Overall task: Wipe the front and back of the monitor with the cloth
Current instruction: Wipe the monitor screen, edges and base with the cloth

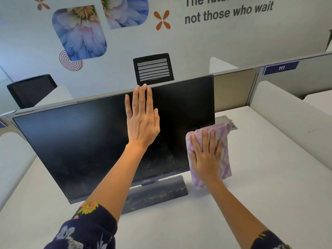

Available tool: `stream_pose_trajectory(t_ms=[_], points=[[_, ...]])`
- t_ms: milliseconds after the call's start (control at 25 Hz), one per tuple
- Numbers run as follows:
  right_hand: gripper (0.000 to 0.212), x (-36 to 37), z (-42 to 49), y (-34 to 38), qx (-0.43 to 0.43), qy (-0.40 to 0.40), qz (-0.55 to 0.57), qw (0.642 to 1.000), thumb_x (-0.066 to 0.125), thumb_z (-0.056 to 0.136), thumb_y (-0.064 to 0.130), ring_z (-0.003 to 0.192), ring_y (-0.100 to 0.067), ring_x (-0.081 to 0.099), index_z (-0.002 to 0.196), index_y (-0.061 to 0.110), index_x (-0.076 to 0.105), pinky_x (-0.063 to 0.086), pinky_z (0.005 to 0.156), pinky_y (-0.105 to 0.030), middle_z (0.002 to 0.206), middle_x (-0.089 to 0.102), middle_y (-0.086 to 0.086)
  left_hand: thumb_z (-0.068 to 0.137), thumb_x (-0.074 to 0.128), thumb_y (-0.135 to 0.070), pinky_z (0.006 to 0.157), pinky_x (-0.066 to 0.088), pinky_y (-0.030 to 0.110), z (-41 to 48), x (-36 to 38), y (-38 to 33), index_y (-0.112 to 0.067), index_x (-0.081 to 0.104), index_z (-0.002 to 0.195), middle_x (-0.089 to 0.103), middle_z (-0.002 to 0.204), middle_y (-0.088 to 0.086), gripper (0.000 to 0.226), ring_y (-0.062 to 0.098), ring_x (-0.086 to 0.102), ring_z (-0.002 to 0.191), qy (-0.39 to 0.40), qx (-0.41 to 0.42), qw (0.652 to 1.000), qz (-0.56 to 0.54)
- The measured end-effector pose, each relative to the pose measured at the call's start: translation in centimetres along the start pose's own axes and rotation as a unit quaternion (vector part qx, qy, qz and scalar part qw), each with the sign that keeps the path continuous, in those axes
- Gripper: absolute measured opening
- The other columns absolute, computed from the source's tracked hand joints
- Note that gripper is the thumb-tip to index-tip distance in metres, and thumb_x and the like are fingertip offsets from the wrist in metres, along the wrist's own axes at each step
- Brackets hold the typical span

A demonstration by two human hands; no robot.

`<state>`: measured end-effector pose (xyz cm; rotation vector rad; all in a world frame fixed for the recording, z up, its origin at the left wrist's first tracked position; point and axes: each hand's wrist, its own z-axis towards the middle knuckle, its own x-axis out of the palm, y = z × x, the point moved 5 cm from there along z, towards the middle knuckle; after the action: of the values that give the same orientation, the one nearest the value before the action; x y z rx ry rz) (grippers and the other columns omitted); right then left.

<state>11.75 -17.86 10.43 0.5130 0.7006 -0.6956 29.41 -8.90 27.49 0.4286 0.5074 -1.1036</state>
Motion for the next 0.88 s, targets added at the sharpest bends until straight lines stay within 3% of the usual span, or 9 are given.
stream_pose_trajectory(t_ms=[120, 200, 320, 440, 600, 800, 880], points=[[0.066, -3.7, 6.3, 1.6, 0.046, -0.066, 0.042, 0.996, 0.028, 0.103, 0.052, 0.15, -0.037, 0.011, 0.156, 0.028, -0.003, 0.017, 0.119, -0.055, 0.163, 0.014, -0.011, 0.102, 0.03, -0.029, 0.121, 0.003, 0.049, 0.1, 0.0, -0.2, -0.005, 0.012, 0.154, 0.014, 0.161, 0.015, 0.06, 0.031, 0.01, 0.149, -0.001, -0.003, 1.0, -0.001], [0.06, -5.0, 9.4, 3.9, 0.036, -0.081, 0.071, 0.994, 0.028, 0.104, 0.048, 0.151, -0.035, 0.007, 0.157, 0.028, 0.005, 0.01, 0.12, -0.056, 0.163, 0.012, -0.011, 0.102, 0.032, -0.028, 0.121, 0.002, 0.05, 0.1, 0.0, -0.2, -0.004, 0.012, 0.153, 0.013, 0.161, 0.015, 0.06, 0.031, 0.01, 0.15, 0.001, -0.008, 1.0, -0.003], [0.056, -3.8, 8.6, 6.5, -0.043, -0.084, 0.064, 0.994, 0.031, 0.104, 0.046, 0.15, -0.034, 0.01, 0.155, 0.028, 0.017, 0.009, 0.12, -0.058, 0.163, 0.014, -0.01, 0.101, 0.034, -0.027, 0.121, 0.004, 0.051, 0.0, 0.0, -0.1, -0.003, 0.015, 0.153, 0.015, 0.161, 0.015, 0.06, 0.031, 0.011, 0.149, 0.003, -0.006, 1.0, -0.002], [0.057, -0.4, 3.1, 5.6, -0.111, -0.052, 0.031, 0.992, 0.033, 0.104, 0.047, 0.15, -0.035, 0.011, 0.156, 0.032, 0.013, 0.016, 0.118, -0.06, 0.164, 0.012, -0.008, 0.101, 0.034, -0.027, 0.12, 0.005, 0.051, 0.1, 0.0, -0.2, -0.003, 0.017, 0.153, 0.016, 0.16, 0.016, 0.06, 0.032, 0.013, 0.149, 0.002, 0.005, 1.0, -0.002], [0.06, 1.2, -1.3, 1.4, -0.059, -0.014, 0.011, 0.998, 0.024, 0.103, 0.052, 0.151, -0.035, 0.009, 0.157, 0.03, 0.009, 0.026, 0.115, -0.061, 0.163, 0.012, -0.008, 0.101, 0.033, -0.026, 0.12, 0.003, 0.051, 0.1, -0.1, -0.2, -0.003, 0.017, 0.153, 0.017, 0.16, 0.015, 0.059, 0.032, 0.013, 0.149, 0.0, 0.001, 1.0, -0.006], [0.06, -2.9, 6.0, 0.2, 0.049, -0.067, 0.032, 0.996, 0.022, 0.105, 0.049, 0.15, -0.035, 0.008, 0.156, 0.027, 0.0, 0.011, 0.12, -0.054, 0.163, 0.013, -0.012, 0.101, 0.032, -0.026, 0.12, 0.005, 0.052, 0.1, -0.1, -0.1, -0.004, 0.016, 0.153, 0.017, 0.16, 0.015, 0.059, 0.032, 0.013, 0.149, 0.0, -0.001, 1.0, -0.009], [0.058, -4.6, 9.4, 1.7, 0.056, -0.089, 0.062, 0.993, 0.024, 0.106, 0.046, 0.151, -0.035, 0.007, 0.156, 0.026, 0.003, 0.008, 0.121, -0.055, 0.163, 0.014, -0.013, 0.101, 0.033, -0.026, 0.12, 0.004, 0.051, 0.1, -0.1, -0.2, -0.004, 0.016, 0.153, 0.016, 0.161, 0.014, 0.059, 0.032, 0.012, 0.149, 0.002, -0.005, 1.0, -0.011]])
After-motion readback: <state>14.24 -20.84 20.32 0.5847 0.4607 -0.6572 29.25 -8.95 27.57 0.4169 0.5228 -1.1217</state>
